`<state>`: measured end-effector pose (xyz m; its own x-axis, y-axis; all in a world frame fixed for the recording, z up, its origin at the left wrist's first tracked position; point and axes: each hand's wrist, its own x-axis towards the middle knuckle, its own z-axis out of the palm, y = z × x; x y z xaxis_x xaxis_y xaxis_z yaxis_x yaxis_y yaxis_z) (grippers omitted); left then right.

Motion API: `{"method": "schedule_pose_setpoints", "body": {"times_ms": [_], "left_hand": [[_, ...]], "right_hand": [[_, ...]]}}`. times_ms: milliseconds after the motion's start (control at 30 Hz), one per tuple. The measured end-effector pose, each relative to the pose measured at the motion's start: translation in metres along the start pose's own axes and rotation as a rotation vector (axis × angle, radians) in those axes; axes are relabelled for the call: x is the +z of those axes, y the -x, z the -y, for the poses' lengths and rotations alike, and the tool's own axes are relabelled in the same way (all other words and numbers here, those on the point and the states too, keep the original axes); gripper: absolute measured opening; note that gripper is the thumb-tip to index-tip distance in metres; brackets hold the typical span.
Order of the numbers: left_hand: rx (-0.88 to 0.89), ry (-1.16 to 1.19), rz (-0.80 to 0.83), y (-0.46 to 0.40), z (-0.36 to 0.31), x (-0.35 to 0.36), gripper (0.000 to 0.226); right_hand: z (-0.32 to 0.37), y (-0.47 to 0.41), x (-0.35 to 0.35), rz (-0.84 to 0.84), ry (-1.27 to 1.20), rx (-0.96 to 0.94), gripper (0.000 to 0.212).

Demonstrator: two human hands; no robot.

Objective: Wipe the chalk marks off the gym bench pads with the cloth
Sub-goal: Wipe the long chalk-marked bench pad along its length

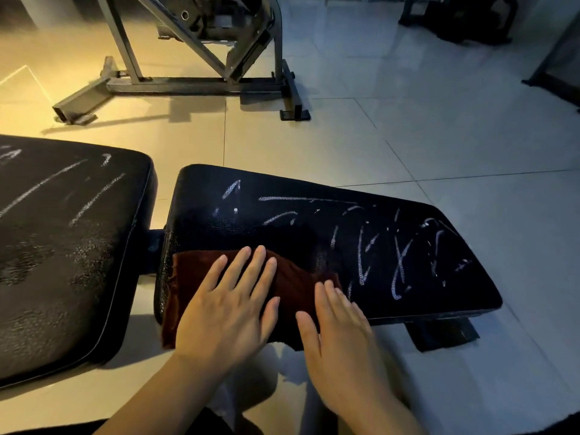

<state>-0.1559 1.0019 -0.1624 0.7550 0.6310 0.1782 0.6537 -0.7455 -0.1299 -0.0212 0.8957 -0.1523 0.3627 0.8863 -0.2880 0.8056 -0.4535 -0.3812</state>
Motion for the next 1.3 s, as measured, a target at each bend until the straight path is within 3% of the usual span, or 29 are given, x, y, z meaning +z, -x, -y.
{"method": "schedule_pose_setpoints", "body": {"times_ms": [133,267,500,767,867,1033,1300], "left_hand": [[0.008,-0.023,-0.024,-0.001,0.000,0.001,0.058],[-0.004,-0.018,-0.016,0.000,0.001,0.001,0.057],[0.019,-0.040,-0.056,0.003,0.000,0.005,0.056],[0.026,-0.061,-0.103,0.004,0.001,0.008,0.053],[0.042,-0.067,-0.119,0.005,0.001,0.008,0.053],[0.062,-0.076,-0.146,0.006,0.002,0.010,0.052],[0.059,-0.095,-0.172,0.005,0.002,0.011,0.050]], "right_hand": [[-0.009,-0.052,-0.007,-0.081,-0.012,0.036,0.069],[-0.003,-0.086,-0.014,-0.095,-0.005,0.082,0.072],[-0.006,-0.003,0.001,-0.029,-0.022,-0.034,0.067],[-0.009,-0.093,-0.021,-0.074,-0.025,0.070,0.069],[-0.005,-0.059,-0.011,-0.090,-0.065,0.019,0.068],[0.006,0.012,0.000,0.021,-0.091,-0.125,0.088],[-0.013,-0.085,-0.014,-0.114,-0.054,0.001,0.068]]}}
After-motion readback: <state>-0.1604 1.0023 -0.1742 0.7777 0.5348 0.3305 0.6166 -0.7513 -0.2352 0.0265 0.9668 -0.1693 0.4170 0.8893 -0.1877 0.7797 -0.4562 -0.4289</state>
